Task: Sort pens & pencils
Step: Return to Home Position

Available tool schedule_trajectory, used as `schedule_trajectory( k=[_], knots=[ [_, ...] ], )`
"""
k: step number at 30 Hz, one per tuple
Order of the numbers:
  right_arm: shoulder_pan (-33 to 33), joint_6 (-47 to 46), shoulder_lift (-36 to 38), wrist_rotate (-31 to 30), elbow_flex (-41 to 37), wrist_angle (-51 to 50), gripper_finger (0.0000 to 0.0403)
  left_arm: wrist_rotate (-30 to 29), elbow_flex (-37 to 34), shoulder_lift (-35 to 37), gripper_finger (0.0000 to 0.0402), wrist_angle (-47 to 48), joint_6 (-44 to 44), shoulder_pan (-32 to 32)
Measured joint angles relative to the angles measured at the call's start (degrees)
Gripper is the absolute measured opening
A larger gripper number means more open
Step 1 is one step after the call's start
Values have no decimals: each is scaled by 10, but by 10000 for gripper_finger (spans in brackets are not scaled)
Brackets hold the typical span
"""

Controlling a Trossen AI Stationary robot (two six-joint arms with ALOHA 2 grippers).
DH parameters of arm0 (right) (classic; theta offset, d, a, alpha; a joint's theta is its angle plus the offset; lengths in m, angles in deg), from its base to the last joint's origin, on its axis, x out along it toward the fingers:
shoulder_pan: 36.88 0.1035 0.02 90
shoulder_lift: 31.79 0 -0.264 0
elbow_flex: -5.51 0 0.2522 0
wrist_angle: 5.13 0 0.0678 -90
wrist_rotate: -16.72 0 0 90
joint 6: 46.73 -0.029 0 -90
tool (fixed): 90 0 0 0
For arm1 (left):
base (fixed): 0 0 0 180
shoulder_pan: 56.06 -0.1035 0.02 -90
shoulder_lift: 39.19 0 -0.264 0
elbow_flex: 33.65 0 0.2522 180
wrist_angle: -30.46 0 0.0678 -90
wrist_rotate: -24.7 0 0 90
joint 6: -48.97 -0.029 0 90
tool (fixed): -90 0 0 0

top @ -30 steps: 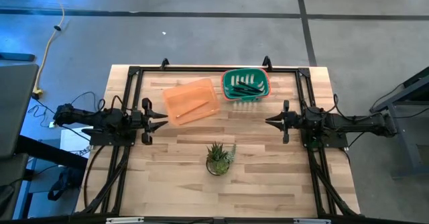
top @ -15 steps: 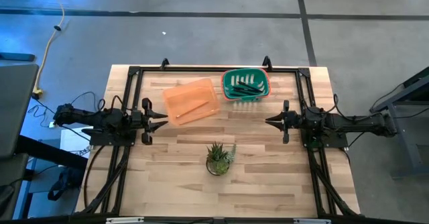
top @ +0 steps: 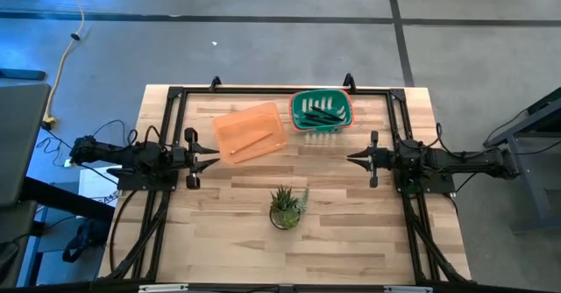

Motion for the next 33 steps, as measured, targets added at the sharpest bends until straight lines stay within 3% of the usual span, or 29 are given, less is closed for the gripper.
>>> schedule_trajectory(
  k=[11, 33],
  knots=[
    [0, -140, 0, 0, 0, 0, 32, 0, 0, 0, 95, 0, 41, 0],
    [0, -140, 0, 0, 0, 0, 32, 0, 0, 0, 95, 0, 45, 0]
  ],
)
